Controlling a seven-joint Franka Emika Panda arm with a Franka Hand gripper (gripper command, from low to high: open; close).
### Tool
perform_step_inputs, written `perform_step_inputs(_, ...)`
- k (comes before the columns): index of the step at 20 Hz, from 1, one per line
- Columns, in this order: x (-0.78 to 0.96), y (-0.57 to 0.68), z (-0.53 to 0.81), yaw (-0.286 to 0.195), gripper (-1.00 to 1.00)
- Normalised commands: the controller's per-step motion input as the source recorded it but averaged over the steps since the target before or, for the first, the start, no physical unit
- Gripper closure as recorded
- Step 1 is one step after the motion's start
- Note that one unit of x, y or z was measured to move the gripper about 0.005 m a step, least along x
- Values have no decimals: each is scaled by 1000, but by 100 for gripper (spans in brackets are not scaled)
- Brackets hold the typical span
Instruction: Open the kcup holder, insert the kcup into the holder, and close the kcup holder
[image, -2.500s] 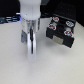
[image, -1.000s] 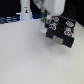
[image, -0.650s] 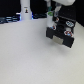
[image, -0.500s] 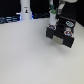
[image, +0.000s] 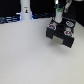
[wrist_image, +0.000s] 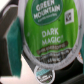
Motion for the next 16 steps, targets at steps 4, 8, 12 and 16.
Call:
perform_step_inputs(4, -3, 517, -43, 79, 100)
perform_step_inputs(8, 7, 438, -87, 91, 100)
perform_step_inputs(12, 80, 265, -149, 82, 100)
perform_step_inputs(16, 55, 108, -204, 51, 100)
